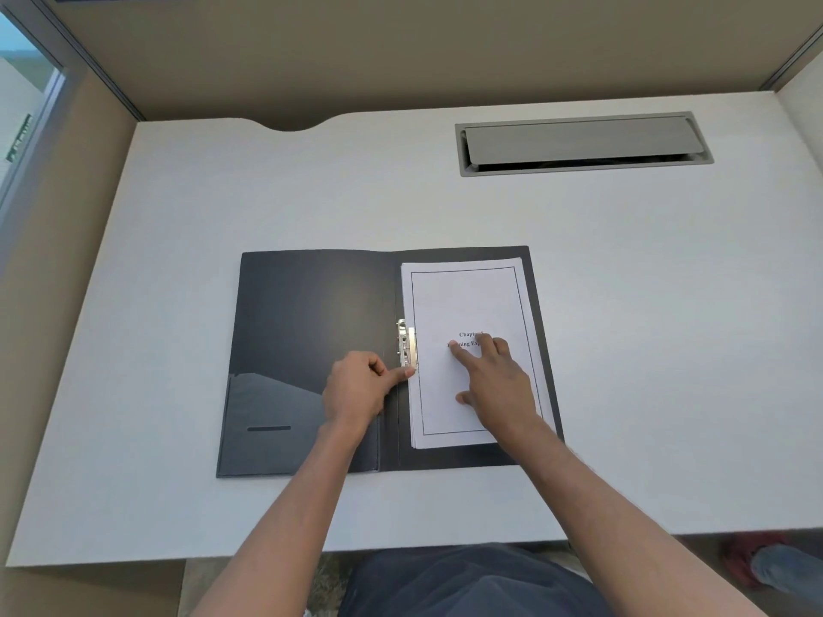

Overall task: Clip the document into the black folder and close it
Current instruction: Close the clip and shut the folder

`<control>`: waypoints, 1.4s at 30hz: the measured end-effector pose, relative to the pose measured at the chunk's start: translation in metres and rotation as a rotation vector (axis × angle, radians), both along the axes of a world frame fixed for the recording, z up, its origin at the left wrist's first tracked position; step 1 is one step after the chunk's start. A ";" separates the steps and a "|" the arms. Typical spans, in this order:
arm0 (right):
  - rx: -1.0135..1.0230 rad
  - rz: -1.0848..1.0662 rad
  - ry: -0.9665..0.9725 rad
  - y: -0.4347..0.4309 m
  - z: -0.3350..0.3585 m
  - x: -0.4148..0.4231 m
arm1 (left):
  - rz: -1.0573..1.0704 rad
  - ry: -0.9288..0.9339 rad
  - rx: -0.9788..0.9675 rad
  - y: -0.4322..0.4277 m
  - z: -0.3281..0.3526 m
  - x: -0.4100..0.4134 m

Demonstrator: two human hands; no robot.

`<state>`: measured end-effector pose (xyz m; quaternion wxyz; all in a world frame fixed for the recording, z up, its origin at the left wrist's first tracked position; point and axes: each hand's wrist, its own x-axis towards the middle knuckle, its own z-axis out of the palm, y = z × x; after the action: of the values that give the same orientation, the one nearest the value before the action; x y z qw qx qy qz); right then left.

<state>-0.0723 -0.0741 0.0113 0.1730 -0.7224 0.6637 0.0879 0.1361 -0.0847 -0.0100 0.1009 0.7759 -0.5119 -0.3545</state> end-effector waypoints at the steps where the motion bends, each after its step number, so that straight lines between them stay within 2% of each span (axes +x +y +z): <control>1: -0.001 0.000 0.000 0.000 0.000 0.000 | -0.023 -0.047 -0.021 0.002 -0.001 -0.001; 4: -0.004 -0.003 0.000 0.000 -0.001 0.001 | -0.070 -0.130 -0.063 0.006 -0.001 -0.005; 11: -0.008 0.002 0.007 0.000 -0.003 0.000 | -0.105 -0.189 -0.084 0.007 0.002 -0.011; 20: -0.008 0.000 0.003 0.000 -0.008 -0.002 | -0.067 -0.053 0.004 0.003 0.009 -0.007; 28: -0.020 -0.001 -0.036 0.003 -0.008 -0.002 | -0.054 -0.046 0.046 0.003 0.019 -0.012; 32: -0.076 -0.193 -0.192 0.010 -0.001 -0.020 | -0.023 0.011 0.050 0.004 0.019 -0.012; 34: -0.148 -0.352 -0.178 0.016 0.000 -0.033 | -0.026 0.035 0.053 0.005 0.017 -0.010; 36: -0.136 -0.476 -0.121 0.022 0.000 -0.045 | -0.031 0.055 0.053 0.005 0.014 -0.009; 42: -0.042 -0.585 -0.199 0.033 -0.004 -0.053 | -0.038 0.176 0.089 0.004 0.012 -0.003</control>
<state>-0.1258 -0.0411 0.0070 0.2402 -0.5093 0.8249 -0.0506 0.1327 -0.0807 0.0017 0.1044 0.7358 -0.4994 -0.4453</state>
